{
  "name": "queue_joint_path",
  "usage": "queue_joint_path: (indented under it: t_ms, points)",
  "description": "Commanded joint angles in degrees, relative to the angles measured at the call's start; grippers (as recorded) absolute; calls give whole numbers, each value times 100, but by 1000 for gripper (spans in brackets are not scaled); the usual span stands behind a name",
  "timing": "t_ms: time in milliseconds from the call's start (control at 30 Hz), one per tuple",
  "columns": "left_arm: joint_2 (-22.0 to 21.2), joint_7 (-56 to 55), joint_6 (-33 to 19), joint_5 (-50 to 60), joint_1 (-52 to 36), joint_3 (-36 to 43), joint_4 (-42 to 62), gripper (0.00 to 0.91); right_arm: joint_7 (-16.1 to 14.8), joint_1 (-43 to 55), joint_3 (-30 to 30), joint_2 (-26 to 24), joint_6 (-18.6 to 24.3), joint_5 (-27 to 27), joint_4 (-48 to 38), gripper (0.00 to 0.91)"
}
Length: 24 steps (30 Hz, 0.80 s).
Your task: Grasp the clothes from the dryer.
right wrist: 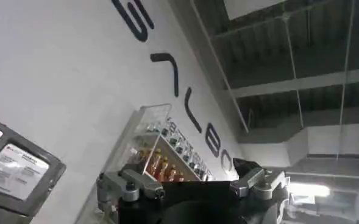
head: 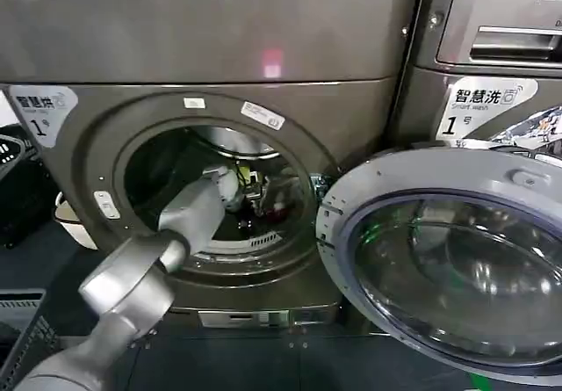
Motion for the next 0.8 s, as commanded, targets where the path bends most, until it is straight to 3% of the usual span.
queue_joint_path:
  t_ms: [33,233,333,633,800]
  points:
    - [8,55,4,-13,51,-4,2,0,10,-1,1,-18,7,0,-5,907]
    - [4,65,83,-165,94,-142,-21,0,15,-24,46,-24,31,10,-39,907]
    - [10,-603,101,-642,162,-379,-57,0,16,-10,33,-15,39,10,-35,907]
    - [157,-1160,437,-1295,367,-1622,-1052,0,23,42,-67,-19,30,3,30,907]
    - [111,-2341,219,-1694,397,-2008,-1180,0,20,65,-59,-33,35,14,11,907]
